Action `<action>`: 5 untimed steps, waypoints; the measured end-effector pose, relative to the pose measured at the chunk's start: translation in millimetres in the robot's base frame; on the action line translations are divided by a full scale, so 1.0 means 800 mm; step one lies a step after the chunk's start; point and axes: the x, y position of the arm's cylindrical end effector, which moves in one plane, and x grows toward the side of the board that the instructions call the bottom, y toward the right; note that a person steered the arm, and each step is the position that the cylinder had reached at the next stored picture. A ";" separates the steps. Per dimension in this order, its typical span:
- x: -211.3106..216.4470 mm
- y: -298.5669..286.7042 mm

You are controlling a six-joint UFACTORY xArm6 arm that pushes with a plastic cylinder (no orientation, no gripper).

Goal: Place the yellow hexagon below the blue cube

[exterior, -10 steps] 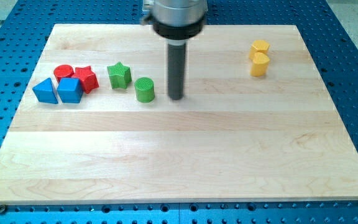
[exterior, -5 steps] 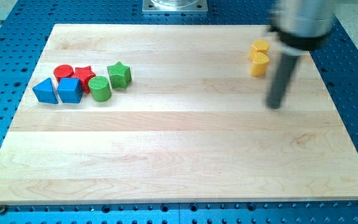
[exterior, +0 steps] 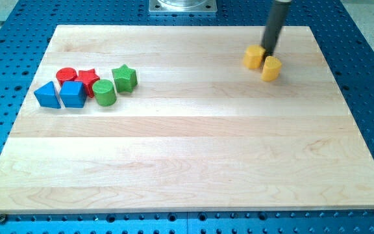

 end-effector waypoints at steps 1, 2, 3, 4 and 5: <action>0.040 -0.067; 0.048 -0.121; 0.078 -0.197; 0.111 -0.235; 0.118 -0.193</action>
